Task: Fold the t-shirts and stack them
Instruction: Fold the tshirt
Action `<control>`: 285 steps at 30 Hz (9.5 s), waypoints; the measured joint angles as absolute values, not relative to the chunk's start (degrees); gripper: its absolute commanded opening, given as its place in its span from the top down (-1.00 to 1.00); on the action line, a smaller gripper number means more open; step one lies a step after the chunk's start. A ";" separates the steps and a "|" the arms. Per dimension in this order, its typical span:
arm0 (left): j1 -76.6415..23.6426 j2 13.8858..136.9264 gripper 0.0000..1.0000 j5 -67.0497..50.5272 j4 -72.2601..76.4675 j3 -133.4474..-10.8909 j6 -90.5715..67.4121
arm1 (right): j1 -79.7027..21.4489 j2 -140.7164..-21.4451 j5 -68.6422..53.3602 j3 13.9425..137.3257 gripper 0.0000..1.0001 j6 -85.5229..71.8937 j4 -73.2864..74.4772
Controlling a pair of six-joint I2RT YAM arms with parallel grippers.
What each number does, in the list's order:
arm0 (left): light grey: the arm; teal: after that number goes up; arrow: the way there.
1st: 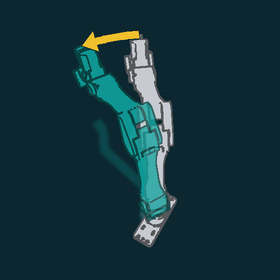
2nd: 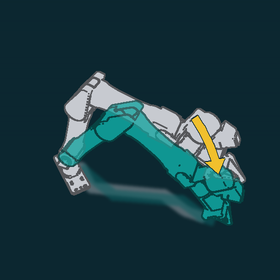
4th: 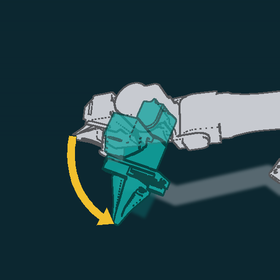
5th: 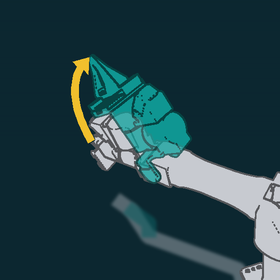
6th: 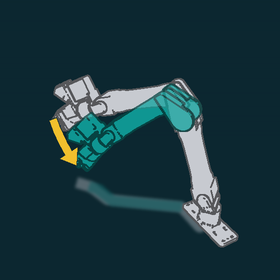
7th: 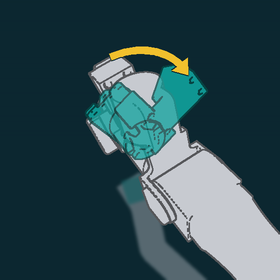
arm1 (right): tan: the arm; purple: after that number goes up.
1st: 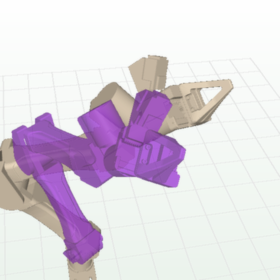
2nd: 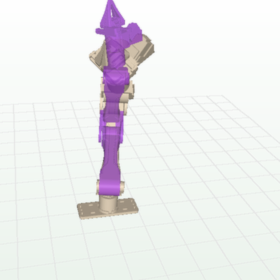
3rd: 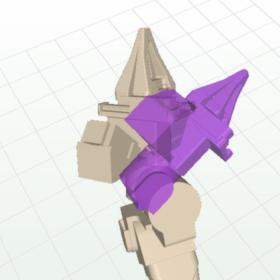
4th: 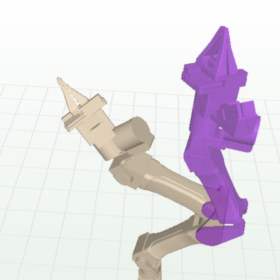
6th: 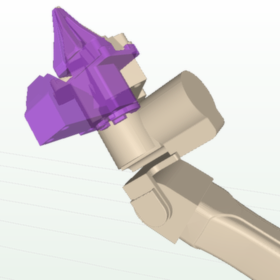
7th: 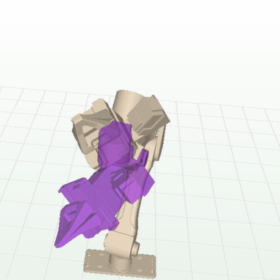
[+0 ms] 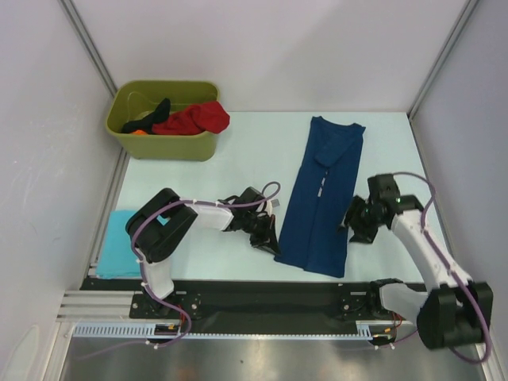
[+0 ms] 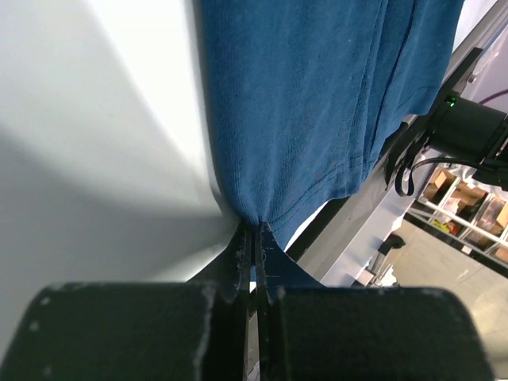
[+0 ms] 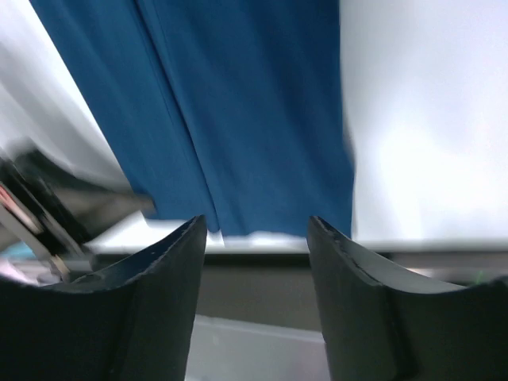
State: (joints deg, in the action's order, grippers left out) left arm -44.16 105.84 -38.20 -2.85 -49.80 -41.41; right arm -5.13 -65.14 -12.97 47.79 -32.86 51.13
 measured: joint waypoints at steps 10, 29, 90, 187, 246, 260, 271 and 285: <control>-44.25 106.13 0.99 -38.57 -3.90 -50.46 -39.81 | -23.00 -49.82 -9.32 32.01 0.06 -50.13 56.49; -44.25 104.07 0.99 -38.30 -7.01 -49.12 -37.06 | -19.16 -55.61 -4.89 29.39 0.01 -50.43 52.73; -31.09 140.00 0.99 -39.66 -4.73 -109.32 -60.58 | 10.74 -112.95 -23.90 81.60 1.00 -23.59 40.86; -31.33 122.67 -0.25 -29.36 -15.11 -85.91 -30.11 | 11.70 -113.01 -25.02 77.71 -0.12 -18.96 34.30; -27.62 154.43 -0.01 -12.47 4.19 -125.49 -54.70 | 8.93 -147.61 -33.98 124.38 -0.05 -25.85 21.37; -28.88 159.46 0.71 -6.22 7.53 -130.58 -62.41 | 7.33 -149.03 -33.93 125.27 0.36 -26.26 20.43; -27.75 159.87 0.99 -3.57 6.46 -131.28 -63.99 | 6.52 -152.55 -34.68 128.79 0.92 -30.89 18.06; -24.36 155.98 -0.25 -2.66 1.89 -130.63 -55.31 | 4.80 -156.55 -33.21 138.78 -0.27 -35.68 20.47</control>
State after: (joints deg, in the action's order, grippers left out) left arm -24.36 155.98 -2.66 1.89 -130.63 -55.31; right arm 4.80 -156.55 -33.21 138.78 -35.68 20.47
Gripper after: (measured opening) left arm 0.609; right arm 0.591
